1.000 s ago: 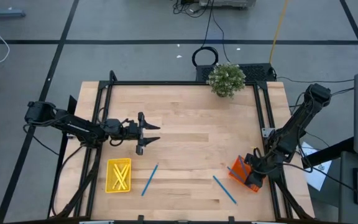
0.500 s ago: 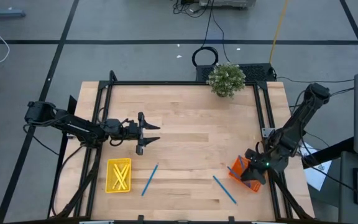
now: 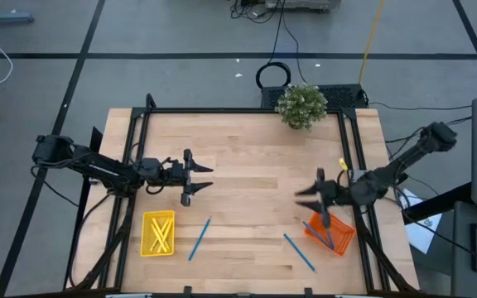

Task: Sort pens & pencils
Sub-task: Put the left blue pencil into the orange bin

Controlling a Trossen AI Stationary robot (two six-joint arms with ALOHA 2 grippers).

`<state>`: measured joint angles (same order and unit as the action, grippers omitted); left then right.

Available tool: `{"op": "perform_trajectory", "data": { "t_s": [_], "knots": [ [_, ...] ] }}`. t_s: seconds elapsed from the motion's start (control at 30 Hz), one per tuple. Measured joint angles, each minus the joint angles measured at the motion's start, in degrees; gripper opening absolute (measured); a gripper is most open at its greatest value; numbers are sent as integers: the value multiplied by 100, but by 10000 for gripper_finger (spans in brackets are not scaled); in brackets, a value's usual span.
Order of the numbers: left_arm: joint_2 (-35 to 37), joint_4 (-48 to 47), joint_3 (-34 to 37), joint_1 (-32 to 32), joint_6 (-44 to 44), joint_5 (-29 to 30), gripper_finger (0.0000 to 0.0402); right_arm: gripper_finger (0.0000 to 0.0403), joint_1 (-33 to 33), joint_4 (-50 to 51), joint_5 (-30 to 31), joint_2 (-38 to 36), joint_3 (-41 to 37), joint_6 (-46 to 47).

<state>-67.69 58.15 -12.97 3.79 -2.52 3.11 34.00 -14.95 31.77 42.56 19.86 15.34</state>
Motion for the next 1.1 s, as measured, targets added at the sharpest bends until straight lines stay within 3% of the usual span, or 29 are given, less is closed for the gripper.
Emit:
{"op": "perform_trajectory", "data": {
  "t_s": [0.13, 0.37, 0.47, 0.6, 0.73, 1.1],
  "knots": [
    [422, -496, -12, -2, 7, 0, 207, 114, -1028, -1352, -118, 570, 0, -1349],
    [2107, -3590, -530, -2, 280, 0, 207, 114, -2715, -3514, -1818, 2184, 0, -2019],
    [2678, -4554, -721, 15, 456, 1, 207, 114, -3068, -4597, -2309, 2876, 0, -2219],
    [3086, -4762, -686, 91, 481, 243, 207, 114, -3250, -5769, -2452, 3417, 95, -2374],
    [3090, -4774, -675, 163, 453, 436, 207, 114, -3258, -5630, -2457, 3430, 199, -2377],
    [2788, -4568, -673, 269, 432, 444, 207, 114, -3244, -3908, -2459, 3316, 313, -1746]
  ]
}}
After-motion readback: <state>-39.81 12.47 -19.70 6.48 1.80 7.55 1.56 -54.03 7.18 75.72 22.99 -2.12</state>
